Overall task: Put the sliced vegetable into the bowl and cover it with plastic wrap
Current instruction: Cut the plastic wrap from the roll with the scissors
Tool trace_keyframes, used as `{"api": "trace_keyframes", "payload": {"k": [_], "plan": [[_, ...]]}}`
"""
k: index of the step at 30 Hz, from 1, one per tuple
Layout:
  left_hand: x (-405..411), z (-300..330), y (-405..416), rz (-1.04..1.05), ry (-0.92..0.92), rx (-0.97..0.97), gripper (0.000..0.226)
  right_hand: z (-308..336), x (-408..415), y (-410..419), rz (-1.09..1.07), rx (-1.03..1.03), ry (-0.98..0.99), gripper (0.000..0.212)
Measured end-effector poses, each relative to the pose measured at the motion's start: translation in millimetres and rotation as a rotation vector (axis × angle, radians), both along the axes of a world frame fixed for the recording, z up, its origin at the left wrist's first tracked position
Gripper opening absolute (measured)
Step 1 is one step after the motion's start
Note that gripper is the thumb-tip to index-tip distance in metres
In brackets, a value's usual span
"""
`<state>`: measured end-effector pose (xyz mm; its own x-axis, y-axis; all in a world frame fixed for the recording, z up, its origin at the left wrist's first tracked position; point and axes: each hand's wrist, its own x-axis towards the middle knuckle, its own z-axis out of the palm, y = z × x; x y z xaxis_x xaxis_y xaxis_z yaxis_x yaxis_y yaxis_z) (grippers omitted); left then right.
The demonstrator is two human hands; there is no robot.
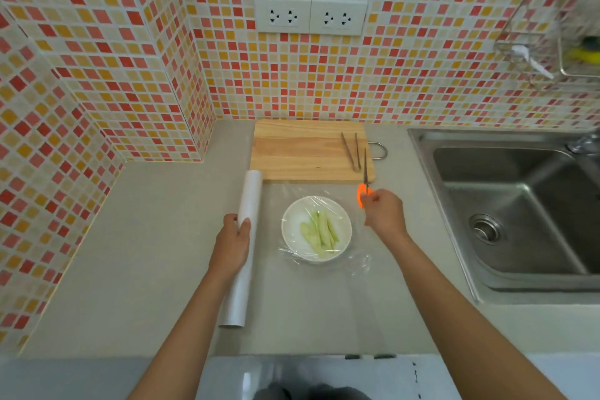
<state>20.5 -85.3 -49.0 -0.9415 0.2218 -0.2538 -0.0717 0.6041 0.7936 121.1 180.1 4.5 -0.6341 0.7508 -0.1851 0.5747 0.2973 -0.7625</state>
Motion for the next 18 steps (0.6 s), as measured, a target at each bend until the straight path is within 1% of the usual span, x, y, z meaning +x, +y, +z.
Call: {"api": "trace_keyframes", "payload": {"k": [3,6,10,13,18], "plan": [[6,-4,2,-0.032,0.086,-0.125,0.036,-24,29,-1,-0.015,0.175,-0.175,0.043],[14,-6,4,-0.050,0.155,-0.249,0.037,-42,51,-8,-0.020,0.231,-0.282,0.040],[25,-11,4,-0.071,0.200,-0.380,0.039,-56,68,-16,0.049,0.305,-0.420,0.036],[30,-14,3,-0.067,0.229,-0.428,0.039,-61,76,-20,0.065,0.332,-0.455,0.035],[34,-15,1,-0.036,0.229,-0.506,0.043,-66,83,-19,0.032,0.342,-0.449,0.030]]}}
